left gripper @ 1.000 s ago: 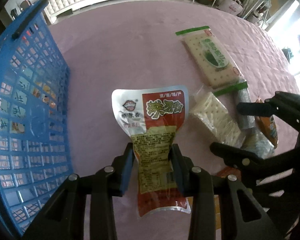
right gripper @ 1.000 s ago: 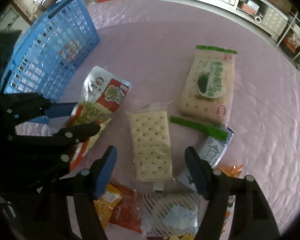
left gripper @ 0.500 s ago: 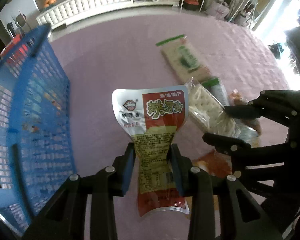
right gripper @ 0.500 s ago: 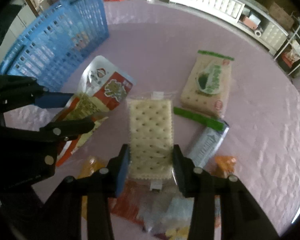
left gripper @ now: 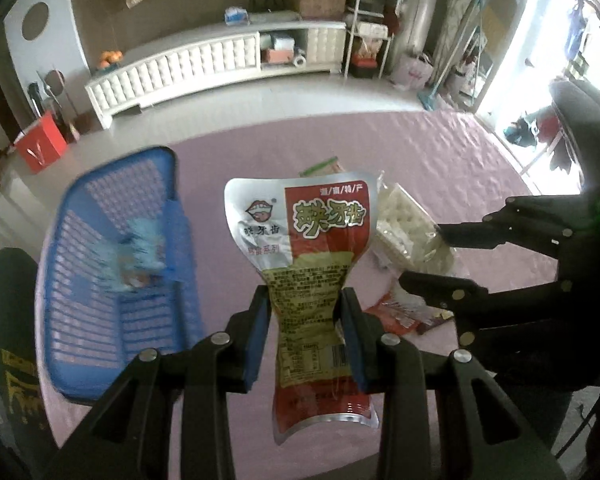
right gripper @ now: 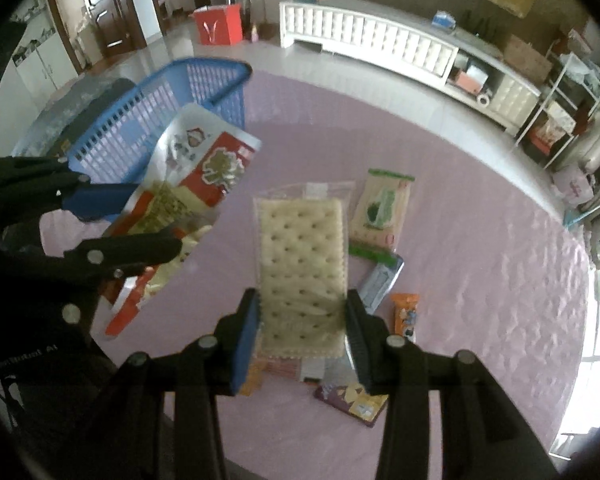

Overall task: Organize snacks
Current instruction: 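Carry the sauce packet and cracker pack with both grippers over the basket, then open the right gripper to drop the cracker pack into the basket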

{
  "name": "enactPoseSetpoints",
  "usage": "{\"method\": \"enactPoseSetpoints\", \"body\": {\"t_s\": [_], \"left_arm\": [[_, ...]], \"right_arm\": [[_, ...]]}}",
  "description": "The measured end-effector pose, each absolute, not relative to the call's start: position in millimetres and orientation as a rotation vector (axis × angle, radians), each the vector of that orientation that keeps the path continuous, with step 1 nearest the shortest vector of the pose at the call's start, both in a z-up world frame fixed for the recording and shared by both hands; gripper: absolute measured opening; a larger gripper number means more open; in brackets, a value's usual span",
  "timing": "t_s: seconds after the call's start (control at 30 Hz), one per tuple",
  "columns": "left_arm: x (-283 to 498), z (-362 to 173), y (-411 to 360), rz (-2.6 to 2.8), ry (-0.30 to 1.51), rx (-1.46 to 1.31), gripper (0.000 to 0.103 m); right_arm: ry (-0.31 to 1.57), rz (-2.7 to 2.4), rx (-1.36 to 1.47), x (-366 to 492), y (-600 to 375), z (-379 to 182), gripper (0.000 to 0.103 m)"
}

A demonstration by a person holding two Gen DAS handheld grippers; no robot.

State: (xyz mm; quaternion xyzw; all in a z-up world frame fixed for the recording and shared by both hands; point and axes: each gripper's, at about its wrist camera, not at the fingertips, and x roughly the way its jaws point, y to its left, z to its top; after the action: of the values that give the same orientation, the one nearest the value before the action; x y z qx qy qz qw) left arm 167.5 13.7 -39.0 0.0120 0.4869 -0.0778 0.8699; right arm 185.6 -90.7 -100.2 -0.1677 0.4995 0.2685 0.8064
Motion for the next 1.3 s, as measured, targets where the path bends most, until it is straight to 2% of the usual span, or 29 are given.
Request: {"method": "enactPoseSetpoints", "body": {"t_s": [0.27,0.5,0.87,1.3], "left_arm": [[157,-2,76,-0.076,0.941,0.019,0.032],[154,11,138,-0.010,0.929,0.000,0.032],[159,-9,205,0.023,0.947,-0.028,0.032],[181,-45,235,0.001,0.989,-0.067,0.032]], "right_arm": [[0.992,0.637,-0.360,182,-53,-64,0.047],[0.976,0.702,-0.403,189,4,-62,0.047],[1.006,0.776,-0.483,200,78,-81,0.047],[1.071,0.830,-0.618,212,125,-130,0.047]]}}
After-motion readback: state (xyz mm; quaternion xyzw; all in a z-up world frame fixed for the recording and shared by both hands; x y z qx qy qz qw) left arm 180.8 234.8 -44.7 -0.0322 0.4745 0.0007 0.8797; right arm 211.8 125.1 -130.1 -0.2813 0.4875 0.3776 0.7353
